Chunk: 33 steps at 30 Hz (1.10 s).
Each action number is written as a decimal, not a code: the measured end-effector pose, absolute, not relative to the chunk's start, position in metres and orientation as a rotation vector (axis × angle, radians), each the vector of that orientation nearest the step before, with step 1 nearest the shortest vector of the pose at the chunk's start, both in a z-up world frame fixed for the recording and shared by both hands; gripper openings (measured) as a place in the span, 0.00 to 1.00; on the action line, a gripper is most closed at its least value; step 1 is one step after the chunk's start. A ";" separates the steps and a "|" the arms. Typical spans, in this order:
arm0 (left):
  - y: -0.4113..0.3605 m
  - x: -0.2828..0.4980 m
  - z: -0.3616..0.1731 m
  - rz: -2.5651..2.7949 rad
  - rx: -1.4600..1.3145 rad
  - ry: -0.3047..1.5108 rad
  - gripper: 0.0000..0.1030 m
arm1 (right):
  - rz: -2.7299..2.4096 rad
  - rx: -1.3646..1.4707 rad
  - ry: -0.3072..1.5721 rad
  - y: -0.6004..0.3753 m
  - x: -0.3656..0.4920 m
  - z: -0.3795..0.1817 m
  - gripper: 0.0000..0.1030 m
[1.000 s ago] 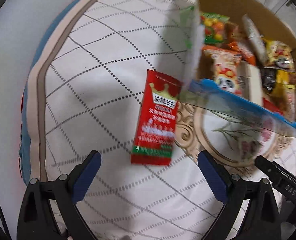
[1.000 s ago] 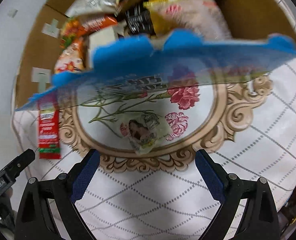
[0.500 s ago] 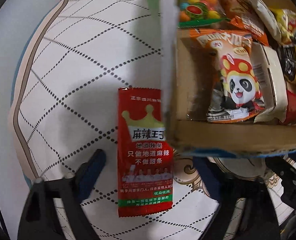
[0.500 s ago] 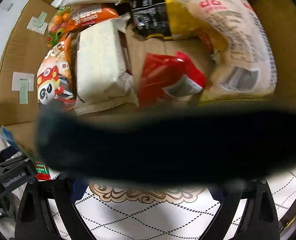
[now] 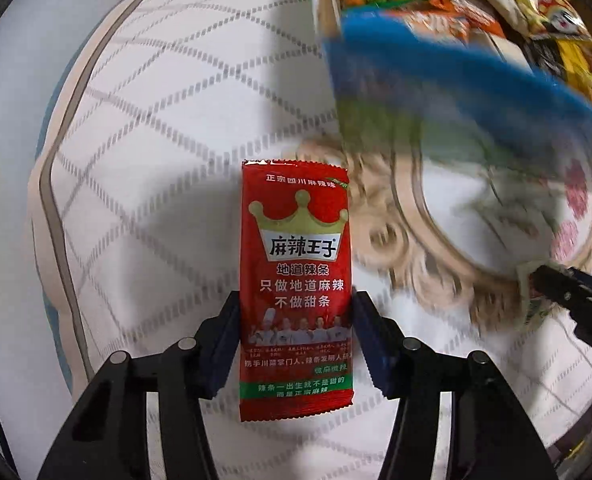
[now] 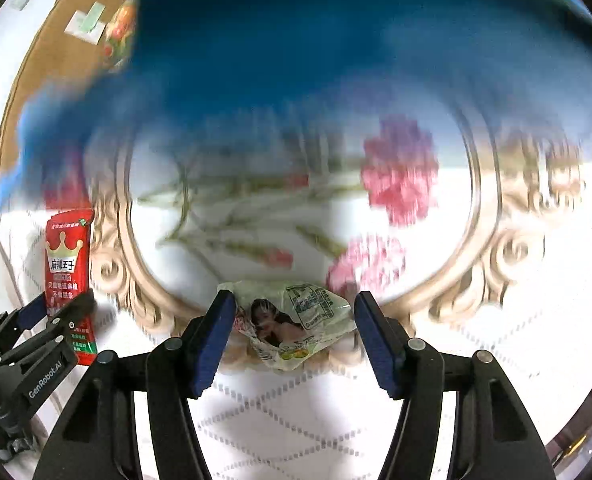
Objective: Organize snacks
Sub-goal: 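Grasp the red spicy strip packet with left gripper while right grasps clear packet, then carry both packets into the box and open both grippers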
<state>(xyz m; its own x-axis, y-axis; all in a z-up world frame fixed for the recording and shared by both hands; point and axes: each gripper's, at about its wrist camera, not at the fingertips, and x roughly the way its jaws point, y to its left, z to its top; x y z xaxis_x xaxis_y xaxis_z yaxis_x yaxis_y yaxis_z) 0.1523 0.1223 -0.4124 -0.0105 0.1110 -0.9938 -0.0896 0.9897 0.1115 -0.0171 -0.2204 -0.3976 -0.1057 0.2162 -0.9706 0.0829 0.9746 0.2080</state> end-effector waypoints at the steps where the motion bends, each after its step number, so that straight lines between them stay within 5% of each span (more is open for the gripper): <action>1: 0.121 0.139 -0.410 0.155 -0.003 1.583 0.50 | 0.124 0.240 1.694 -0.221 -0.026 -0.398 0.62; 15: 0.121 0.055 -0.426 0.153 -0.111 1.680 0.56 | 0.133 0.352 1.822 -0.236 -0.133 -0.407 0.59; 19: 0.122 0.068 -0.429 0.142 -0.128 1.691 0.69 | 0.096 0.412 1.760 -0.255 -0.122 -0.394 0.79; 23: 0.116 0.075 -0.434 0.159 -0.121 1.693 0.75 | 0.069 0.433 1.733 -0.261 -0.101 -0.390 0.85; 30: 0.126 0.111 -0.438 0.174 -0.102 1.674 0.75 | 0.096 0.343 1.810 -0.228 -0.054 -0.422 0.85; 32: 0.119 0.128 -0.445 0.167 -0.082 1.655 0.69 | 0.093 0.324 1.825 -0.219 -0.053 -0.429 0.85; 33: 0.120 0.128 -0.441 0.168 -0.062 1.647 0.58 | 0.086 0.306 1.827 -0.215 -0.052 -0.432 0.84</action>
